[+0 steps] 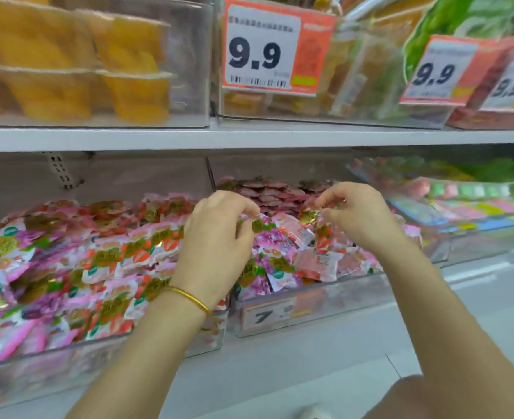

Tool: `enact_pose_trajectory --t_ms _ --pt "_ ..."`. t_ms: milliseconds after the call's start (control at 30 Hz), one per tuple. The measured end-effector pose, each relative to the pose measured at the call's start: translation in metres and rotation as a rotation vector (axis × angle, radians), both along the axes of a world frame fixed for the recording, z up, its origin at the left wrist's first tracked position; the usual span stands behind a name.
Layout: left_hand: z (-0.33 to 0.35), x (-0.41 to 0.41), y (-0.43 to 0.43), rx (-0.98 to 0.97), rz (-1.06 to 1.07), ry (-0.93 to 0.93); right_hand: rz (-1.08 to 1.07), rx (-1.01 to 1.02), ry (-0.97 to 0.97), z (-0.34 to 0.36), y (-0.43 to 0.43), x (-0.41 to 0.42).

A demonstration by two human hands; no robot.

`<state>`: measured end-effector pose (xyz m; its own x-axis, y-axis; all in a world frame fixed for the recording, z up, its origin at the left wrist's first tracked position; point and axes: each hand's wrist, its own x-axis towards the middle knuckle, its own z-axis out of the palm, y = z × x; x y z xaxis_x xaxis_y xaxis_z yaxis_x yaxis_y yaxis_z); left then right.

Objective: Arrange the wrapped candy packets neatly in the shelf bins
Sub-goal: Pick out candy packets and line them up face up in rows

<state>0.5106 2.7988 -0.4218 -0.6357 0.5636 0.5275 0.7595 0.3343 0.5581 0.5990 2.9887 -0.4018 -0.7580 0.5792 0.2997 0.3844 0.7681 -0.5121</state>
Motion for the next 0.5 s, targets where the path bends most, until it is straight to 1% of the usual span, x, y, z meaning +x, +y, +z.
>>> enact_pose_trajectory --t_ms 100,200,267,333,433,500 --pt "0.003 0.0 0.011 -0.035 0.003 0.048 0.029 0.109 -0.152 -0.012 0.011 -0.022" --pt "0.003 -0.001 0.018 -0.059 -0.011 0.068 0.099 0.229 -0.409 -0.027 0.01 -0.039" --pt "0.001 -0.002 0.023 -0.078 -0.014 0.057 0.098 0.326 -0.551 -0.035 0.009 -0.046" --pt "0.0 -0.002 0.026 -0.109 -0.012 0.062 0.079 0.334 -0.584 -0.039 0.012 -0.049" --pt "-0.001 -0.003 0.028 -0.154 -0.006 0.075 0.046 0.238 -0.57 -0.041 0.018 -0.05" --pt "-0.001 -0.003 0.027 -0.165 -0.005 0.077 0.025 0.244 -0.544 -0.042 0.019 -0.05"
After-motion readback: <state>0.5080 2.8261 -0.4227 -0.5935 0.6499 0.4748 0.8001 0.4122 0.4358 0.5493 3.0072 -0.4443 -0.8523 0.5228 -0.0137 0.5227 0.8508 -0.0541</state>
